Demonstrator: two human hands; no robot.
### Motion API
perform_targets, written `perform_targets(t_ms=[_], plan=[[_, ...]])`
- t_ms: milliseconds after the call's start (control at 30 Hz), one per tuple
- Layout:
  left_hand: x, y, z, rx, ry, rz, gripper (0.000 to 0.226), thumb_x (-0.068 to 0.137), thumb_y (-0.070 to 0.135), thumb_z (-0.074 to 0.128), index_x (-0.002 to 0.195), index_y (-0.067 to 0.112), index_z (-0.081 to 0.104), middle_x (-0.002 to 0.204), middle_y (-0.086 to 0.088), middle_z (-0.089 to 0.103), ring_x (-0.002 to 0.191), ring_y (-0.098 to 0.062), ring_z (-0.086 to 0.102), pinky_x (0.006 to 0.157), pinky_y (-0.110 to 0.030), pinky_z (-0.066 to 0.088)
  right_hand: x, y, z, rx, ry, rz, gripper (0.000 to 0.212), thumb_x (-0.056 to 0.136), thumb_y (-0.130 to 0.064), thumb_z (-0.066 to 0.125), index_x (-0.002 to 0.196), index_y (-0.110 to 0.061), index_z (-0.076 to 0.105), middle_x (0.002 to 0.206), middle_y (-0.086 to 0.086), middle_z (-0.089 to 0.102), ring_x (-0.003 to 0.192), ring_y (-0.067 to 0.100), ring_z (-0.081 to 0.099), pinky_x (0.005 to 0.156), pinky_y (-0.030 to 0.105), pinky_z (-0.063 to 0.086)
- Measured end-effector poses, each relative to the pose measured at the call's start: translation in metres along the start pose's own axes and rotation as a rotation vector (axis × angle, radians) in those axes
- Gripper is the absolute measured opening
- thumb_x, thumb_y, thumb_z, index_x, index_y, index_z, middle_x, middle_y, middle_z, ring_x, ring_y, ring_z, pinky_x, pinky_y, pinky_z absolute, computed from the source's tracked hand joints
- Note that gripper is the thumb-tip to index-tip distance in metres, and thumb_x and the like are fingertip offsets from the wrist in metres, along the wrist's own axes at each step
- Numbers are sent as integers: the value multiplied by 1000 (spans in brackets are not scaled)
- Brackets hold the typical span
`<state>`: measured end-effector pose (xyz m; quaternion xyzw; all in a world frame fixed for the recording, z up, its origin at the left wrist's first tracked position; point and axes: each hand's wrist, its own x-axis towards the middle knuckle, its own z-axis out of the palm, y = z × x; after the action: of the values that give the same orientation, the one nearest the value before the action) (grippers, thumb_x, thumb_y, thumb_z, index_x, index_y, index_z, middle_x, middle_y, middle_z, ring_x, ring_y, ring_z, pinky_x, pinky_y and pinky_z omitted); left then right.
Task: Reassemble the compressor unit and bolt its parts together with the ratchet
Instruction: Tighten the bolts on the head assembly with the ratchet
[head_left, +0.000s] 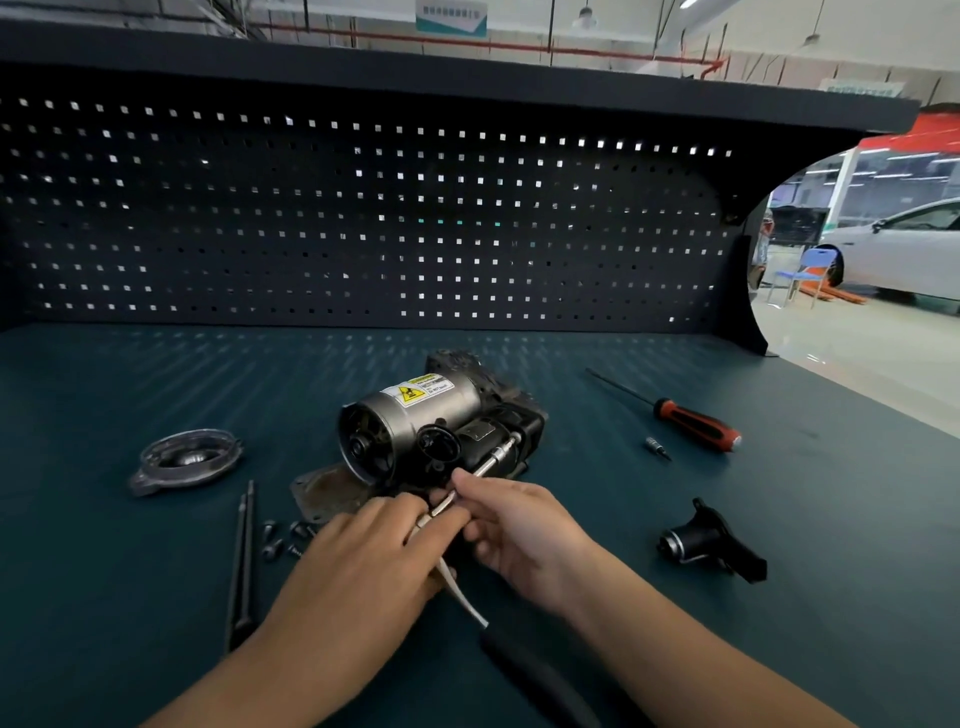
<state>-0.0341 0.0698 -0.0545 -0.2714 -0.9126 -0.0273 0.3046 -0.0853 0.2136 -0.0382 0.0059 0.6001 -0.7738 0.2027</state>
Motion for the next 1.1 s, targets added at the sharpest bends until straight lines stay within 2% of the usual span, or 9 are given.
perform_targets(t_ms=[133, 233, 333, 433, 600, 667, 800, 967, 1100], plan=[[7, 3, -8, -346, -22, -272, 40, 85, 32, 61, 121, 34, 45, 98, 16, 62, 86, -7, 64, 73, -25, 50, -1, -2, 0, 54, -1, 19, 15, 89, -23, 59, 79, -13, 62, 63, -2, 69, 39, 5, 49, 41, 14, 37], [15, 0, -7, -1059, -106, -707, 22, 96, 37, 35, 108, 25, 49, 76, 7, 70, 65, -7, 65, 66, -17, 45, -2, -3, -2, 77, 18, 40, 13, 90, -22, 57, 84, -12, 62, 66, -1, 70, 38, 5, 49, 36, 14, 32], [19, -9, -10, -1378, -180, -900, 33, 96, 42, 32, 105, 17, 52, 65, -5, 70, 55, -13, 63, 62, -27, 47, -2, -3, -1, 129, 33, 31, 14, 93, -19, 53, 90, -9, 61, 75, 1, 73, 38, 5, 49, 35, 14, 32], [19, -9, -9, -1284, -104, -876, 25, 97, 33, 37, 109, 16, 51, 58, -2, 65, 53, -11, 61, 60, -26, 48, -2, -2, 1, 97, 28, 2, 14, 94, -14, 50, 89, -8, 62, 75, -2, 73, 38, 3, 48, 36, 14, 31], [5, -2, -3, -271, -80, -302, 38, 95, 36, 41, 127, 45, 21, 97, 16, 45, 98, -7, 53, 75, -19, 36, -1, -1, 1, 50, 26, -56, 21, 95, -13, 49, 79, -7, 63, 68, -1, 69, 43, 7, 49, 47, 17, 41], [2, -3, -2, -145, -89, -178, 52, 91, 33, 52, 127, 47, 18, 101, 12, 45, 97, -10, 54, 74, -23, 41, -1, -1, 2, 16, 42, -49, 24, 95, -15, 50, 75, -10, 62, 62, -4, 68, 37, 5, 41, 40, 15, 35], [8, -4, -5, -634, 30, -480, 15, 91, 46, 39, 105, 45, 37, 87, 17, 58, 81, 0, 59, 73, -24, 44, -1, -2, 3, 56, 32, -12, 19, 95, -16, 50, 82, -11, 63, 74, 2, 72, 44, 8, 51, 42, 15, 37], [25, -16, -4, -1549, -100, -1048, 28, 94, 37, 40, 100, 13, 53, 52, -7, 59, 42, -17, 56, 46, -28, 49, -5, -4, 0, 40, -7, 24, 14, 93, -21, 53, 91, -12, 64, 79, 0, 74, 41, 4, 52, 39, 13, 34], [22, -18, -2, -1428, -77, -1000, 19, 95, 30, 43, 108, 17, 51, 53, -2, 60, 45, -11, 56, 46, -22, 48, -4, 0, 3, 34, 41, -15, 17, 93, -12, 52, 80, -11, 63, 73, -1, 72, 34, 3, 40, 39, 14, 30]])
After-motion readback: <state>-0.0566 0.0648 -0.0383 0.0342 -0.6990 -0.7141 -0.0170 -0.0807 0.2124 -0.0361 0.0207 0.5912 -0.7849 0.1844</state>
